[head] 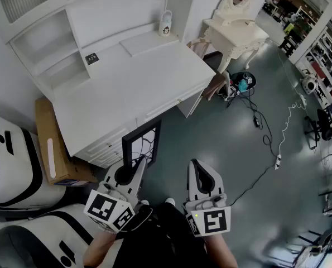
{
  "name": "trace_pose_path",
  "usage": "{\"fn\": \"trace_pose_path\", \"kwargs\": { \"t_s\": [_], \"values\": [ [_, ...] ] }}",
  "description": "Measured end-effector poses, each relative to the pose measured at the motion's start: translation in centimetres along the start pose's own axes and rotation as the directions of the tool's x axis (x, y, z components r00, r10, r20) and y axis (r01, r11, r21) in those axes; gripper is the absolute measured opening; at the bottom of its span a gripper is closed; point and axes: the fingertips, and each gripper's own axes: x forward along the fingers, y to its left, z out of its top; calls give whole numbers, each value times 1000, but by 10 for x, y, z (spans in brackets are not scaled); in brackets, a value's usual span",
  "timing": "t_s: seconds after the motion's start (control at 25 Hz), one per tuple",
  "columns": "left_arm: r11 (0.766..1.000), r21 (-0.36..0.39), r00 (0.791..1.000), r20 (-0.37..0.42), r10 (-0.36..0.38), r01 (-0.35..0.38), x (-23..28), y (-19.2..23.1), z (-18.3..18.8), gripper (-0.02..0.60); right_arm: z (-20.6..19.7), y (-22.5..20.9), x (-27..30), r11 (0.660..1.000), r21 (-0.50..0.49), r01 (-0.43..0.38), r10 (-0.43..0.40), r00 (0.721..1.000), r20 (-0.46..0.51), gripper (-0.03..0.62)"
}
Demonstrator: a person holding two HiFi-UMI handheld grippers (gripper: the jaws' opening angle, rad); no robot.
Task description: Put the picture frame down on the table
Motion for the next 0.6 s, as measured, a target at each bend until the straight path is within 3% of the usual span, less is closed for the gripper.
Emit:
{"fn": "trace_pose_path", "kwargs": {
  "t_s": [0.16,0.6],
  "values": [
    [999,46,1000,-1,-9,9,1,-1,-2,12,0,2,0,1000,-3,4,-4,1000,10,2],
    [997,71,999,-4,-32,32,15,-36,-3,12,0,-22,-22,1000,-1,22,-22,999,23,2]
  ]
}}
